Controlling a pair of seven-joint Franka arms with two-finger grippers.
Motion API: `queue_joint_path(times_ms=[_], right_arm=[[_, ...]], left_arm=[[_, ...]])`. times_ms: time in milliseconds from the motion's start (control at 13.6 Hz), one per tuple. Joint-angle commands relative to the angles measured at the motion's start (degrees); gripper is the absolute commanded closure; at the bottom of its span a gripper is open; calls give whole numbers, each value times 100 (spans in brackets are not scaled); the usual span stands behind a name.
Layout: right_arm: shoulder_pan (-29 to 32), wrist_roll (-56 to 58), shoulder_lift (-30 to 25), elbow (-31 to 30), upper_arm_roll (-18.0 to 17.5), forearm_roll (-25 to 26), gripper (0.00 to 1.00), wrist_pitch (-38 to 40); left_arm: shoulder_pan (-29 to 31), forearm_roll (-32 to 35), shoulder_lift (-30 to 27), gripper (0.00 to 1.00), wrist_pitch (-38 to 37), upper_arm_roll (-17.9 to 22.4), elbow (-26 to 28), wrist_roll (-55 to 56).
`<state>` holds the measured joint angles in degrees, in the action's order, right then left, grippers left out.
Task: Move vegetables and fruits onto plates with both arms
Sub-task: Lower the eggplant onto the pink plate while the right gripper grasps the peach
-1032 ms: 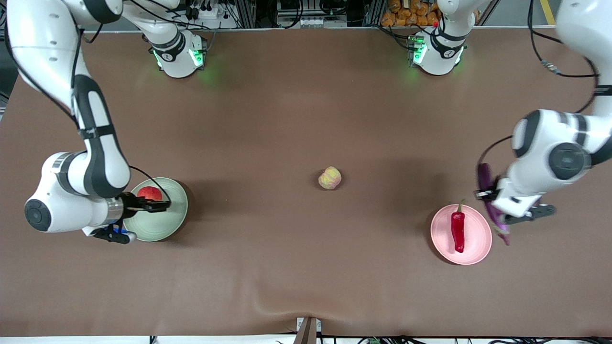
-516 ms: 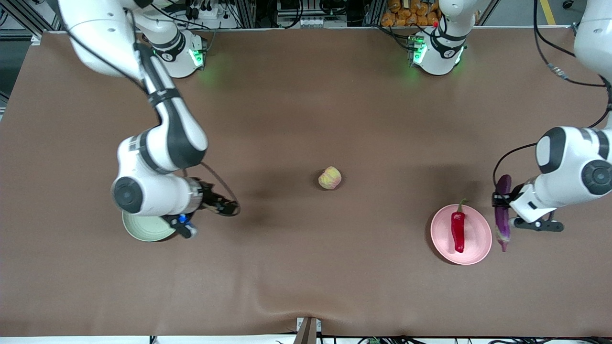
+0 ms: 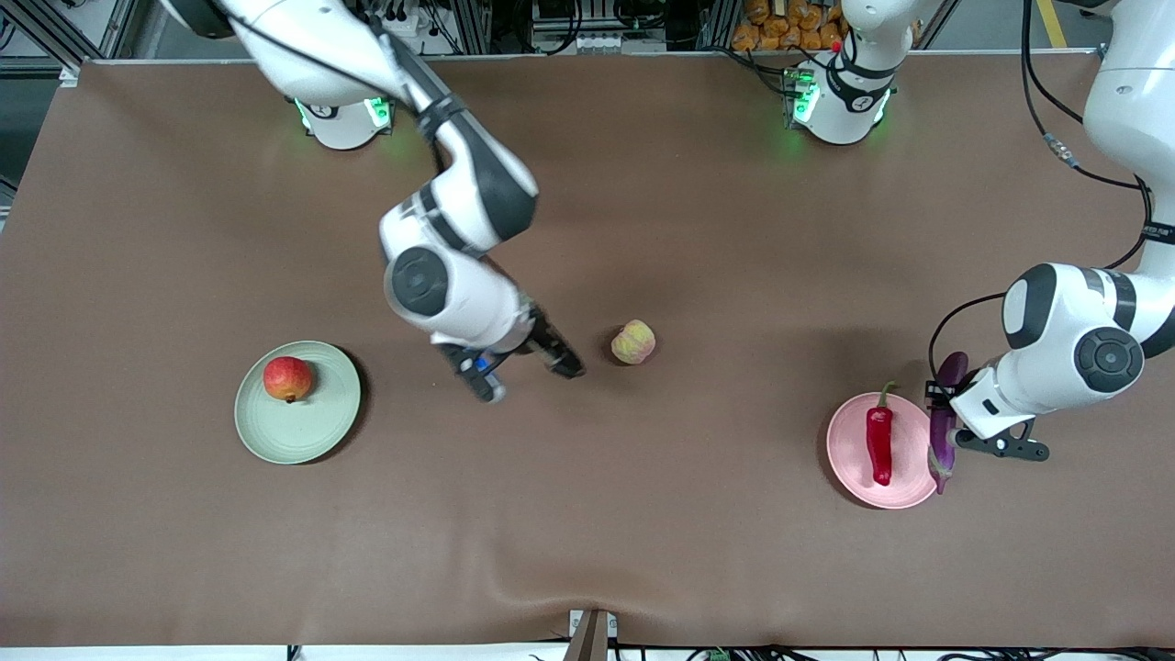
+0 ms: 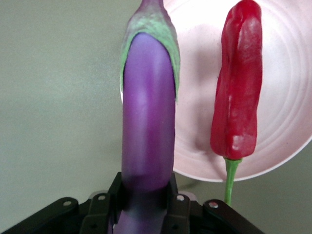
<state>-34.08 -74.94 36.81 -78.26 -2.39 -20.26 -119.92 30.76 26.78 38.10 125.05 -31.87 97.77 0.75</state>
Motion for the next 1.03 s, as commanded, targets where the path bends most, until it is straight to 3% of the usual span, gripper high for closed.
queue_joint_path(times_ms=[0,147,442,516,663,737,884,958], right_arm=[[-213,-553,492,346,63,-48,0,-722],[-379,-592,790,416,72,5,0,-893],[-714,-888,1248,557,72,489,0,-1120],[-784,-1195,1415,583,72,497,0,-1548],[-933,-1400,1600,584,72,523,0,-1754],[-960,-1452,1653,575,72,515,0,-1763],[-1100,-1532,1758,592,115,559,0,-1798],[-1101,-1558,1759,584,125,550,43,-1807]], left_arm=[[-157,100,163,100,-33,-30,-275,22],[-228,47,180,97,-33,-21,-293,22],[-325,100,408,79,-16,-21,-442,75],[-342,100,418,67,-7,-21,-443,127],[-334,100,409,13,2,-21,-451,206],[-351,117,392,0,2,-21,-451,276],[-378,231,287,0,-16,-21,-512,347],[-378,232,156,0,-85,-30,-530,356]])
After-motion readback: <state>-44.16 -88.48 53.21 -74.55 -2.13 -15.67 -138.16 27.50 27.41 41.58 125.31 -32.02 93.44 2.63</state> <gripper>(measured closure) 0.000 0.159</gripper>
